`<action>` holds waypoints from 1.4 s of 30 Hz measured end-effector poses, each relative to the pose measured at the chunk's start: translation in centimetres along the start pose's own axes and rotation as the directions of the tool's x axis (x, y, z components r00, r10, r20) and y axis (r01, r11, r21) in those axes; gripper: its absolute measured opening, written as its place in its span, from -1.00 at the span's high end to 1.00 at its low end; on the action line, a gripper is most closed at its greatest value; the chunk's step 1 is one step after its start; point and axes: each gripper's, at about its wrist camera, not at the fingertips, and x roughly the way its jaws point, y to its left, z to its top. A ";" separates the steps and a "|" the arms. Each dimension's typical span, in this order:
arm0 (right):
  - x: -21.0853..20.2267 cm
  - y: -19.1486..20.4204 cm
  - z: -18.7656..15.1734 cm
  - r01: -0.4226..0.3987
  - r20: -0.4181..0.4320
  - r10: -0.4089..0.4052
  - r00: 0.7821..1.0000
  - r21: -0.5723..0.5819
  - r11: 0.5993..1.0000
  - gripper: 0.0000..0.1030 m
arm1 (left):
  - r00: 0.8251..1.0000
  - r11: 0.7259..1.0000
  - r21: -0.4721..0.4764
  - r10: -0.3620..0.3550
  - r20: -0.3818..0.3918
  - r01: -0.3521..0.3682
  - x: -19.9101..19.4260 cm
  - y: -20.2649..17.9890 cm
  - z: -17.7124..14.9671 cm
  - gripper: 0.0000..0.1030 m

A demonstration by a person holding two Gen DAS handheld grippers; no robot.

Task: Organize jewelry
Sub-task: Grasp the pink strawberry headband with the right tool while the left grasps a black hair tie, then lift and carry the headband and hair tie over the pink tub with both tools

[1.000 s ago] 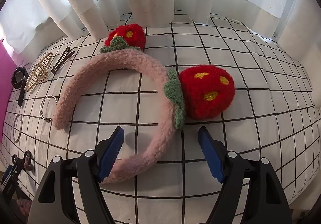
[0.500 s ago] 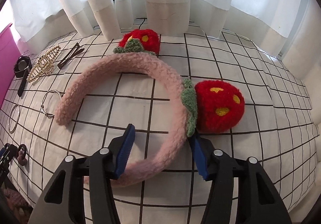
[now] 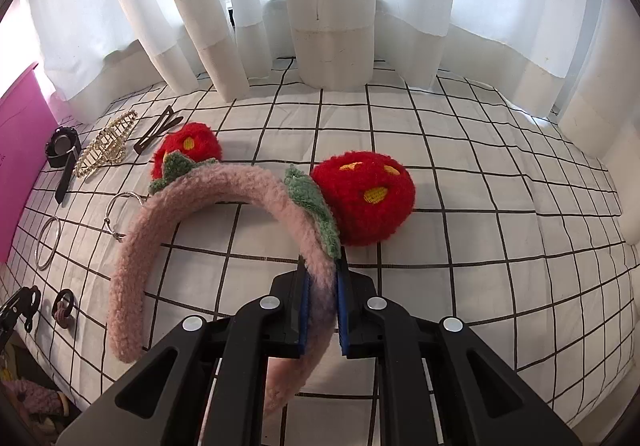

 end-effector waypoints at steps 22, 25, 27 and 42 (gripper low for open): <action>-12.4 3.9 8.0 -0.142 0.207 0.176 0.962 -0.170 0.975 0.78 | 0.985 0.999 -0.035 -0.015 0.171 0.021 -13.7 0.3 7.0 0.77; -14.0 6.8 9.5 -0.198 0.234 0.247 0.941 -0.214 0.957 0.78 | 0.977 0.998 -0.061 0.000 0.212 0.013 -16.1 1.6 8.3 0.77; -14.9 9.1 10.7 -0.237 0.245 0.296 0.923 -0.244 0.940 0.78 | 0.971 0.997 -0.074 0.022 0.239 -0.004 -17.4 2.7 9.3 0.77; -16.4 35.0 18.7 -0.369 0.252 0.511 0.822 -0.448 0.814 0.78 | 0.931 0.982 -0.165 0.145 0.335 -0.094 -18.3 19.8 20.3 0.76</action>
